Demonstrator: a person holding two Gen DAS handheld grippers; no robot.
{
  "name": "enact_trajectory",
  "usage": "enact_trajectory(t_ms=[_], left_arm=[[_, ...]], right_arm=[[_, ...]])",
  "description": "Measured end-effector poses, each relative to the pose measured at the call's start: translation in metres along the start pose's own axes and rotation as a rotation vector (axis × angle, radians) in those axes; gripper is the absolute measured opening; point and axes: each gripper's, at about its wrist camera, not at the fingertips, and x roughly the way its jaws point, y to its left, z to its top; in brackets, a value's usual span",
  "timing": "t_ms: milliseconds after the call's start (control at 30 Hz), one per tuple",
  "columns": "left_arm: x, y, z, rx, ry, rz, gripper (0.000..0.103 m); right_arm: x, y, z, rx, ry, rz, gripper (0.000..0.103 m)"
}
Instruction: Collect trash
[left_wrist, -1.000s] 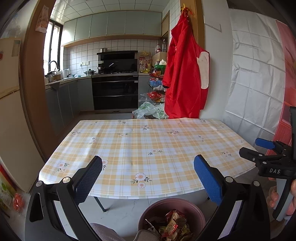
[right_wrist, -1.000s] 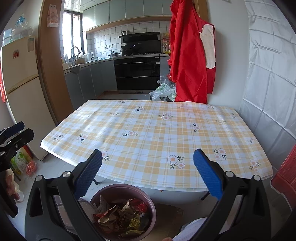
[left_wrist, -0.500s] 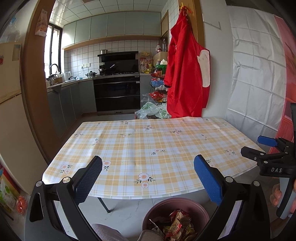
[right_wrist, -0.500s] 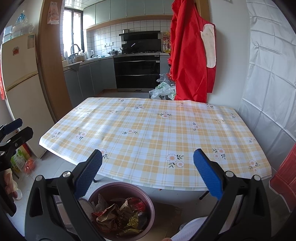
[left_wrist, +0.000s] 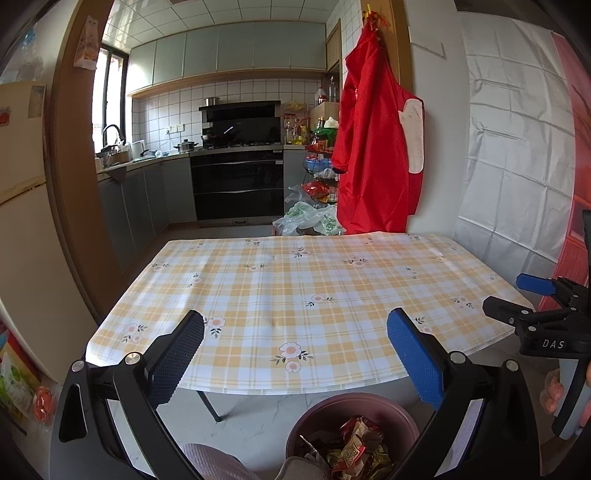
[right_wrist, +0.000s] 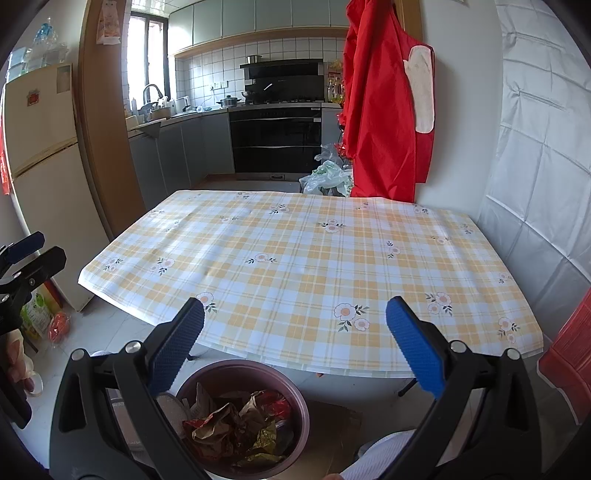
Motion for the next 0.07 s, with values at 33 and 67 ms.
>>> enact_trajectory(t_ms=[33, 67], left_arm=[[-0.0004, 0.0, 0.0002, 0.0, 0.0, 0.001, 0.097], [-0.0006, 0.0007, 0.0, 0.0, 0.001, 0.001, 0.097]], right_arm=[[0.0002, -0.0001, -0.0001, 0.0, 0.0, 0.0, 0.097], [0.0004, -0.0002, -0.0002, -0.001, 0.001, 0.001, 0.097]])
